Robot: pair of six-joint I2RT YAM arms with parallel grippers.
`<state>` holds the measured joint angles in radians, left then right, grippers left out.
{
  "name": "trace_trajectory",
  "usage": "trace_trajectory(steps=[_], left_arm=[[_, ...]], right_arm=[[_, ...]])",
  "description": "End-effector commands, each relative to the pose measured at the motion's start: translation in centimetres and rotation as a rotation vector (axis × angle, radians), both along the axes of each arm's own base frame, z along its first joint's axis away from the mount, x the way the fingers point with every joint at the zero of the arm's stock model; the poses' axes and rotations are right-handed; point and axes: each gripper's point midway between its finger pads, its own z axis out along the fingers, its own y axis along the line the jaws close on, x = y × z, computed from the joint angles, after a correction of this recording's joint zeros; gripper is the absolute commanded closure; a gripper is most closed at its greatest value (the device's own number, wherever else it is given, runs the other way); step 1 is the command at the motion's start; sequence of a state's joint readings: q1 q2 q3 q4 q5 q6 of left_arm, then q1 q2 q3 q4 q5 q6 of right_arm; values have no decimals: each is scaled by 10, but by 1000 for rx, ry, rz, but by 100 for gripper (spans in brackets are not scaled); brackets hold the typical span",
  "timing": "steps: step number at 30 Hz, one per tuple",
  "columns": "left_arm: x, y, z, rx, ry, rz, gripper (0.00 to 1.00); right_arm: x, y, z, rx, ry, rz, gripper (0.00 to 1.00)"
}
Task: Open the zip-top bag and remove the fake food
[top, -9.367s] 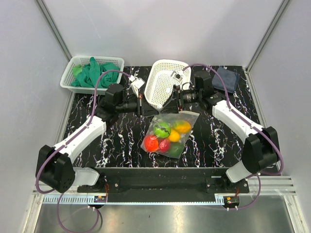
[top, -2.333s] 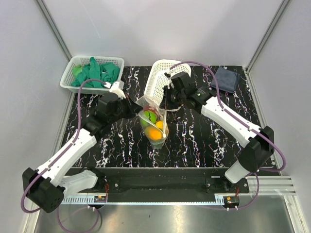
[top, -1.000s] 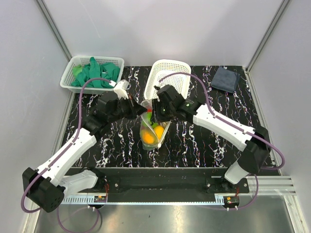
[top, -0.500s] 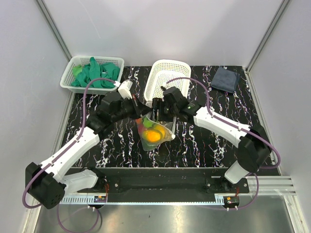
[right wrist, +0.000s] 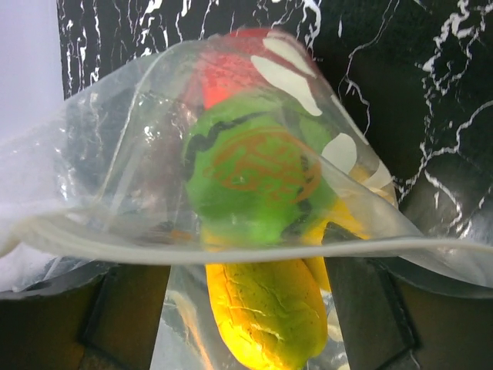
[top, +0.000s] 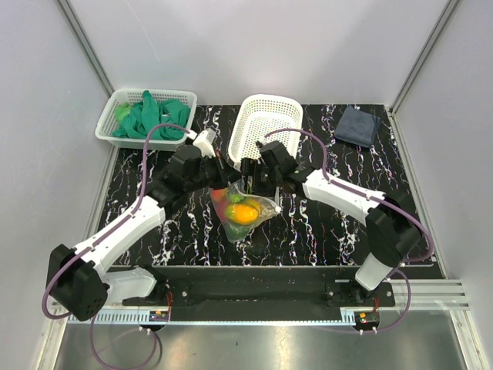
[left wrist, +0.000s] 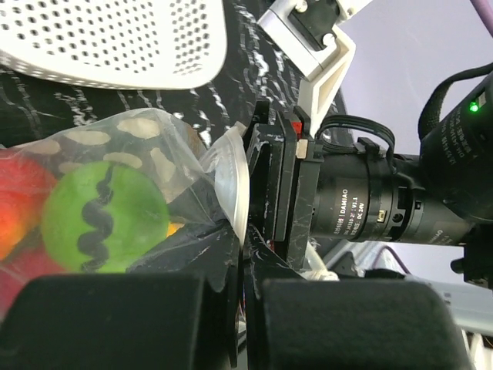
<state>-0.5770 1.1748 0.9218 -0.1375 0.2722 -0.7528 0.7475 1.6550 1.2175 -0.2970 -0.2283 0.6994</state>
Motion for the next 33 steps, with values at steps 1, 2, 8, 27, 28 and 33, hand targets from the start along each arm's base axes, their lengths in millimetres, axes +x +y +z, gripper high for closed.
trace_trajectory(steps=[1,2,8,27,28,33], left_arm=[[-5,-28,29,-99,-79,-83,100],[-7,-30,27,-96,-73,-87,100],[-5,-32,18,-86,-68,-85,100],[-6,-6,30,-11,-139,-9,100],[-5,-4,30,-1,-142,-3,100],[-5,-1,33,20,-159,-8,100]], right_arm=[[8,29,4,77,-48,65,12],[9,31,-4,68,-40,68,11],[22,46,-20,76,-52,90,6],[42,25,4,0,-262,61,59],[41,23,10,4,-275,62,66],[25,22,20,27,-286,142,56]])
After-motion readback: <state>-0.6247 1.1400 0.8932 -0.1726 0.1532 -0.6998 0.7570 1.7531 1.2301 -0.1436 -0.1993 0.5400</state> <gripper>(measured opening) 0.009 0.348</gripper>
